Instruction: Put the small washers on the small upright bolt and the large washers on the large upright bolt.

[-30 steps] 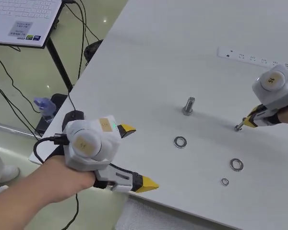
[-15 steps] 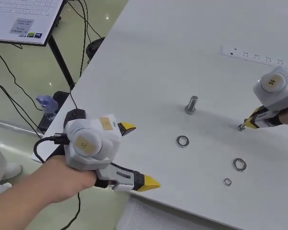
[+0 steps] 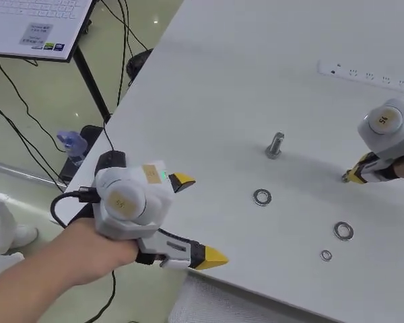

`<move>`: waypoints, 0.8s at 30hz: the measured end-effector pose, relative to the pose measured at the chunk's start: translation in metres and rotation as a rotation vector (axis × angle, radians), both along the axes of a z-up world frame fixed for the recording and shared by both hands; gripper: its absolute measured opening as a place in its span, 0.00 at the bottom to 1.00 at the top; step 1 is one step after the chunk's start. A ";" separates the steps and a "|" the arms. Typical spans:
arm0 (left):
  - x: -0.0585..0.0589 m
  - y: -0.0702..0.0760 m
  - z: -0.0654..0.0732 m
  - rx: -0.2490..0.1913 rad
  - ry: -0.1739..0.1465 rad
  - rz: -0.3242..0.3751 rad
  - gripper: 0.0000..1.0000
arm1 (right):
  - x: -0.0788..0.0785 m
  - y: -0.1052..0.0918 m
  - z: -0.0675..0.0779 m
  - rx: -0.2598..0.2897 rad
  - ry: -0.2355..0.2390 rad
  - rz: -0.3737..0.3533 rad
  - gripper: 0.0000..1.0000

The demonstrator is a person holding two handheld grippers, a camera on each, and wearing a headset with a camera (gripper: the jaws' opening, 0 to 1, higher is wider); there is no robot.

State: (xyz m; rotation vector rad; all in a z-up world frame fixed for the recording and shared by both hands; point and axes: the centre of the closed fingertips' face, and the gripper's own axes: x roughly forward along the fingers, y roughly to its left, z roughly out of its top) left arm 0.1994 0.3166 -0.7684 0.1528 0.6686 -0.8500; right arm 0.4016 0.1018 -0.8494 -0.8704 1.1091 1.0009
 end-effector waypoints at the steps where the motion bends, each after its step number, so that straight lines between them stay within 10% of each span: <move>1: 0.000 0.000 0.000 0.000 -0.001 0.001 0.85 | 0.000 0.000 -0.001 -0.003 0.001 0.002 0.13; 24: -0.004 0.000 -0.001 0.000 -0.002 0.010 0.84 | -0.003 -0.001 -0.010 -0.022 0.009 0.014 0.13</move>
